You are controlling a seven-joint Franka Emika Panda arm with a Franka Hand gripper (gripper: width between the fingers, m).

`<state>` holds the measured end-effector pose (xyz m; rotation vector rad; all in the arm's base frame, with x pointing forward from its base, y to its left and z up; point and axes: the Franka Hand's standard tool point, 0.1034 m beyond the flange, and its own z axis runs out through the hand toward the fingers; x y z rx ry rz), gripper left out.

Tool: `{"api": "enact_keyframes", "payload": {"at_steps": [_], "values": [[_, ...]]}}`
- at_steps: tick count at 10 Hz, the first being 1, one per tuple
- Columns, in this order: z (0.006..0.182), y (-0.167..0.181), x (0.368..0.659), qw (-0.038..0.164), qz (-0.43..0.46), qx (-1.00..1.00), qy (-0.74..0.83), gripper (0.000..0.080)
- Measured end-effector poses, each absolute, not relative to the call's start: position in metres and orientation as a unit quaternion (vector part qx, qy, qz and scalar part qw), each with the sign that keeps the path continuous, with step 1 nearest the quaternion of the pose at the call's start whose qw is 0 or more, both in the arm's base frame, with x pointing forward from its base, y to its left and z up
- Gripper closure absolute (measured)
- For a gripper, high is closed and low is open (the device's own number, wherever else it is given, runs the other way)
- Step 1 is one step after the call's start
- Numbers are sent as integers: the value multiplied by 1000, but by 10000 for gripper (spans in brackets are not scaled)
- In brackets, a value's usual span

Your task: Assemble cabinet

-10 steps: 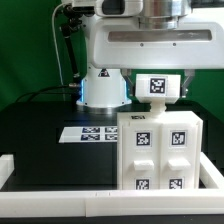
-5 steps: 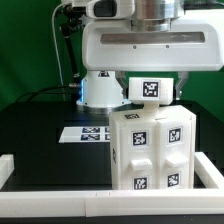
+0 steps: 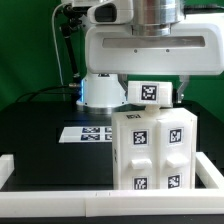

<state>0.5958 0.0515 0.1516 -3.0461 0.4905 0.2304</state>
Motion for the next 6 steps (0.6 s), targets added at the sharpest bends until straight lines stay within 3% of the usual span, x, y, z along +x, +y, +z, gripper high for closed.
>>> {"api": "enact_keyframes", "payload": {"at_steps": [5, 6], "values": [[151, 52, 595, 24, 76, -983, 168, 232], [151, 52, 595, 24, 76, -983, 168, 50]]}}
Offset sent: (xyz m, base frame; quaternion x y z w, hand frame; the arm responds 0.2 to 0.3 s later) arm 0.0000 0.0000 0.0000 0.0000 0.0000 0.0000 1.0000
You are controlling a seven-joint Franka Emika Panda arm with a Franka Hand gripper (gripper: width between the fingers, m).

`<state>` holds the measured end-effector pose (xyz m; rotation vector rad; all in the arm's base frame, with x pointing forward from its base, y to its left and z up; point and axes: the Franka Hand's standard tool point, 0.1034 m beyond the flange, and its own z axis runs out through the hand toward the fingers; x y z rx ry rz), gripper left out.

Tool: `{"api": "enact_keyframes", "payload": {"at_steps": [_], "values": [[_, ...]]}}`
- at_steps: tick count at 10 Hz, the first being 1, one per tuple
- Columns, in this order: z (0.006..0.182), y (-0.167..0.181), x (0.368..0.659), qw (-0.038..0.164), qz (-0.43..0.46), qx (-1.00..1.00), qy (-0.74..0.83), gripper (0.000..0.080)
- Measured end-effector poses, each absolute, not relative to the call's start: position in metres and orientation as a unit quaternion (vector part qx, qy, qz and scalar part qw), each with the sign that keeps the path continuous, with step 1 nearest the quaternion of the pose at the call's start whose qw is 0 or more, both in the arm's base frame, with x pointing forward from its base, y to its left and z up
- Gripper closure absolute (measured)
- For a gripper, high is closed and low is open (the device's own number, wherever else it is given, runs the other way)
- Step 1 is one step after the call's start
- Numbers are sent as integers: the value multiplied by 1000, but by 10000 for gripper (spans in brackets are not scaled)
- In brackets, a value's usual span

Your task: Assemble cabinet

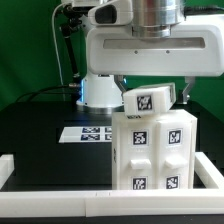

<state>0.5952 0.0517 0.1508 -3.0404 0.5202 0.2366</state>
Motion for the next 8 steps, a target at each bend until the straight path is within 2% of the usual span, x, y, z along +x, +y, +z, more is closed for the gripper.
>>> {"api": "enact_keyframes", "payload": {"at_steps": [1, 2, 5, 8], "values": [[151, 52, 595, 24, 76, -983, 168, 50], [151, 52, 595, 24, 76, -983, 168, 10], [152, 52, 596, 23, 75, -983, 166, 3], [174, 54, 607, 24, 44, -986, 157, 2]]}}
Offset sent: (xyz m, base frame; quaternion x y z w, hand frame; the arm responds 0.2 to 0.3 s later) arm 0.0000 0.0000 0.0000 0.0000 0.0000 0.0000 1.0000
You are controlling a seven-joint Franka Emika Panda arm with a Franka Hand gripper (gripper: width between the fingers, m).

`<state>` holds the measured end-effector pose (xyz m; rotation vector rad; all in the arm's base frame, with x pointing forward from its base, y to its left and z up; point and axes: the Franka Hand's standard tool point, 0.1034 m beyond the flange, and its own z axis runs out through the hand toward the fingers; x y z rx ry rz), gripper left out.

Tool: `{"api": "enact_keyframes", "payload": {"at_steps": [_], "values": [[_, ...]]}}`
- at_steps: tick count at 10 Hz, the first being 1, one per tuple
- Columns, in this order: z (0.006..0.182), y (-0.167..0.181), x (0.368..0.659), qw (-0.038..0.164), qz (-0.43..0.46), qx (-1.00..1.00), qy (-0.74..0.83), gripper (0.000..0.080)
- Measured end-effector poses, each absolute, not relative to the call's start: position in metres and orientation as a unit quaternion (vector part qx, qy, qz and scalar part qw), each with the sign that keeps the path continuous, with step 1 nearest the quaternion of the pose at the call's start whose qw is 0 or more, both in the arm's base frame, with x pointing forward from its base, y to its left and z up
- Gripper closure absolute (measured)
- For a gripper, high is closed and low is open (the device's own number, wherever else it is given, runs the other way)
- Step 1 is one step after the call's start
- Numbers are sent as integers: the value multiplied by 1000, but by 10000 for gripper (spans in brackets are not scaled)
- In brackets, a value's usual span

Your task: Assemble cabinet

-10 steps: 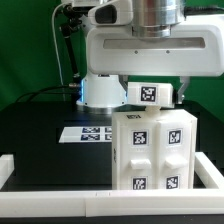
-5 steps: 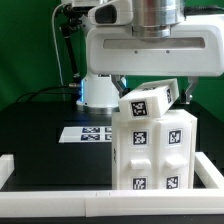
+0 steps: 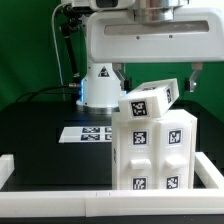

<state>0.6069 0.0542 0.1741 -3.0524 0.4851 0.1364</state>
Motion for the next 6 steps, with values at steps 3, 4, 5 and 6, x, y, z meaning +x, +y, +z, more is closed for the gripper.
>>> {"api": "enact_keyframes", "payload": {"at_steps": [3, 4, 5, 6], "values": [[175, 69, 599, 24, -30, -990, 134, 2], [174, 68, 600, 23, -30, -990, 135, 2], [174, 68, 600, 23, -30, -990, 134, 2], [174, 68, 600, 23, -30, -990, 134, 2]]}}
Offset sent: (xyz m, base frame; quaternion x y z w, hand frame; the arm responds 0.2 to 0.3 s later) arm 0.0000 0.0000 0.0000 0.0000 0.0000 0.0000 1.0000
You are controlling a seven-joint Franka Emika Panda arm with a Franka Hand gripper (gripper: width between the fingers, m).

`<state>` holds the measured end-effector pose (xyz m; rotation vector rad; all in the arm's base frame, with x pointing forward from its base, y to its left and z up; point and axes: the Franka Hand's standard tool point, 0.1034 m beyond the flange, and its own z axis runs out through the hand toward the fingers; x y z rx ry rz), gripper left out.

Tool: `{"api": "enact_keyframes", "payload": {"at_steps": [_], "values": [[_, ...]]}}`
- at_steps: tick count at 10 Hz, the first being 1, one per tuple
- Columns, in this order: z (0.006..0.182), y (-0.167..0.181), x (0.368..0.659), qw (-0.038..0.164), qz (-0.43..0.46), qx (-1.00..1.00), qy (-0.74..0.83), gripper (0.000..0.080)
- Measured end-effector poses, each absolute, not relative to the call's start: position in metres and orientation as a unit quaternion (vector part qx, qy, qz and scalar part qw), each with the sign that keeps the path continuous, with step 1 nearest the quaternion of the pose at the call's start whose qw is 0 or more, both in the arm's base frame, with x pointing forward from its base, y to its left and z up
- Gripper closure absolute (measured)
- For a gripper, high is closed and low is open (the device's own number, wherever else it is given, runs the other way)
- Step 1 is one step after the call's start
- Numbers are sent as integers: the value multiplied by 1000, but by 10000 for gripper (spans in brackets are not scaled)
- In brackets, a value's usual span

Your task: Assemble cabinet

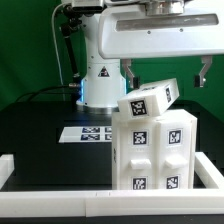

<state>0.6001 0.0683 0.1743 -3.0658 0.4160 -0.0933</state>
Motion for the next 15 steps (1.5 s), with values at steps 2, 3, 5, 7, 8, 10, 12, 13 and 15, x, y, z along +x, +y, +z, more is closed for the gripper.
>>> {"api": "enact_keyframes", "payload": {"at_steps": [2, 3, 5, 7, 8, 10, 12, 13, 15], "values": [[180, 56, 600, 24, -20, -992, 124, 2], [183, 49, 602, 27, -24, -992, 124, 2], [181, 43, 599, 27, -30, -991, 128, 2], [173, 44, 597, 26, -38, -991, 129, 2], [169, 44, 598, 25, -39, -991, 128, 2], [161, 42, 597, 22, -34, -991, 129, 2], [155, 37, 604, 19, -33, -991, 130, 2], [156, 37, 606, 19, -32, -991, 131, 2], [157, 38, 607, 20, -34, -991, 130, 229]]}}
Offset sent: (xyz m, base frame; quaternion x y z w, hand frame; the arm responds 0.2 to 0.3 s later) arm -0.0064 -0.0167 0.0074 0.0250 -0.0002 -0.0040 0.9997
